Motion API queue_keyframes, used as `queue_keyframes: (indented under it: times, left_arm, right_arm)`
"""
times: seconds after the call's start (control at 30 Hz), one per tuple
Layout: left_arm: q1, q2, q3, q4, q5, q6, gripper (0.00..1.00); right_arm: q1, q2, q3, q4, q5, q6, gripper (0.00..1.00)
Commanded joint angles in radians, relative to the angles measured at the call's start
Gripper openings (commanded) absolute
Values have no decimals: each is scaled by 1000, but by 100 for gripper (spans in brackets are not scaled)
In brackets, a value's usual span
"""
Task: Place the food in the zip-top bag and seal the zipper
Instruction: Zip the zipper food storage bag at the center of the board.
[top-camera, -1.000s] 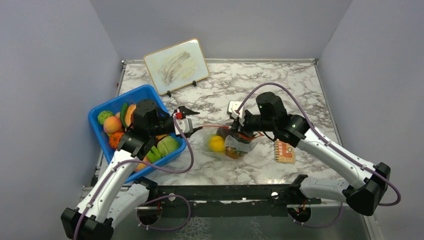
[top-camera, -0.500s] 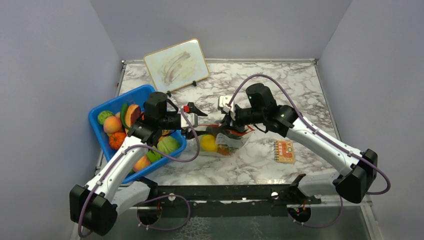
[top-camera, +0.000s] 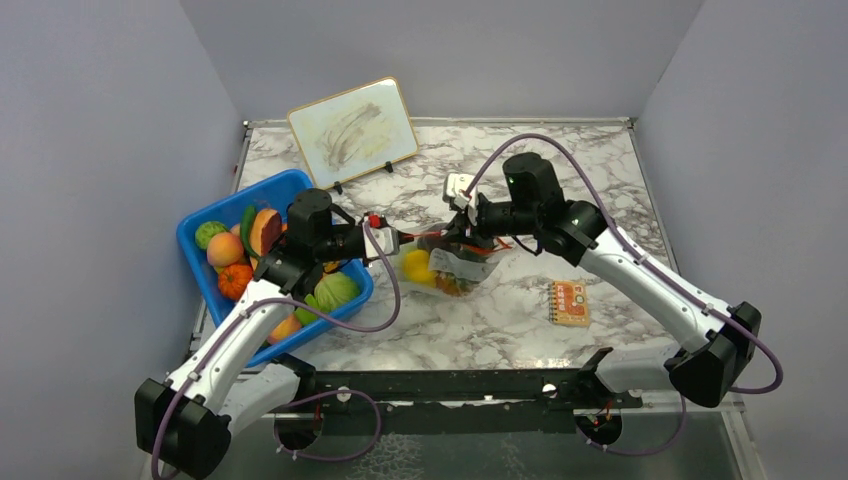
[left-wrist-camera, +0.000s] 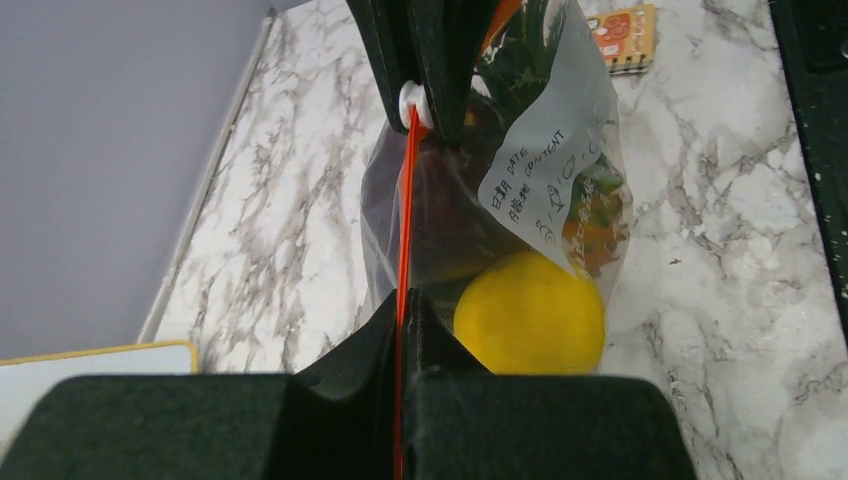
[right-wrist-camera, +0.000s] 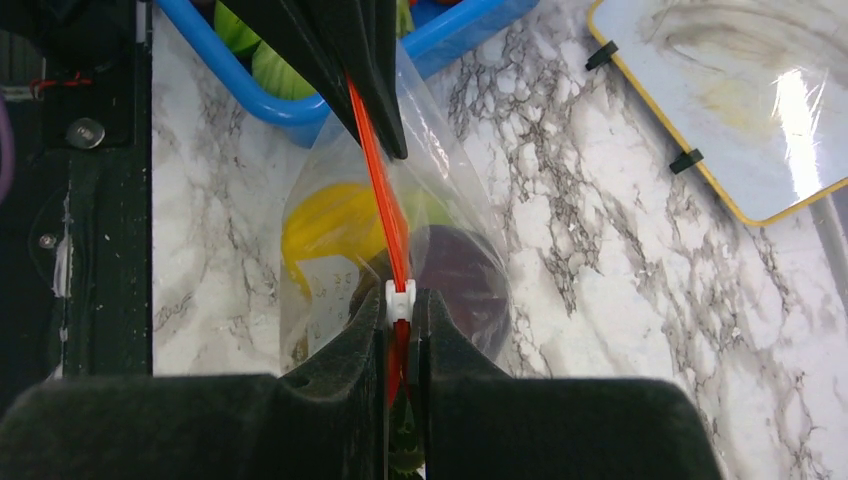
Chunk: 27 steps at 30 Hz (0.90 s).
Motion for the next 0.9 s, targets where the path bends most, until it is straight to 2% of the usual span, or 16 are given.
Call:
queue_keyframes:
  times: [0.0, 0.27, 0.47, 0.87]
  left_arm:
    - [64, -44, -31, 44, -160, -44, 0]
    - [97, -46, -34, 59, -221, -77, 0]
    - [127, -38, -27, 95, -188, -117, 0]
    - [182, -14, -16, 122, -227, -157, 0]
  right_arm:
    - [-81, -49, 48, -101, 15, -1, 1]
    - [-117, -87, -5, -122, 23, -8, 1]
    - [-142, -88, -5, -130, 11, -11, 1]
    - [-193, -117, -9, -149, 69, 2, 1]
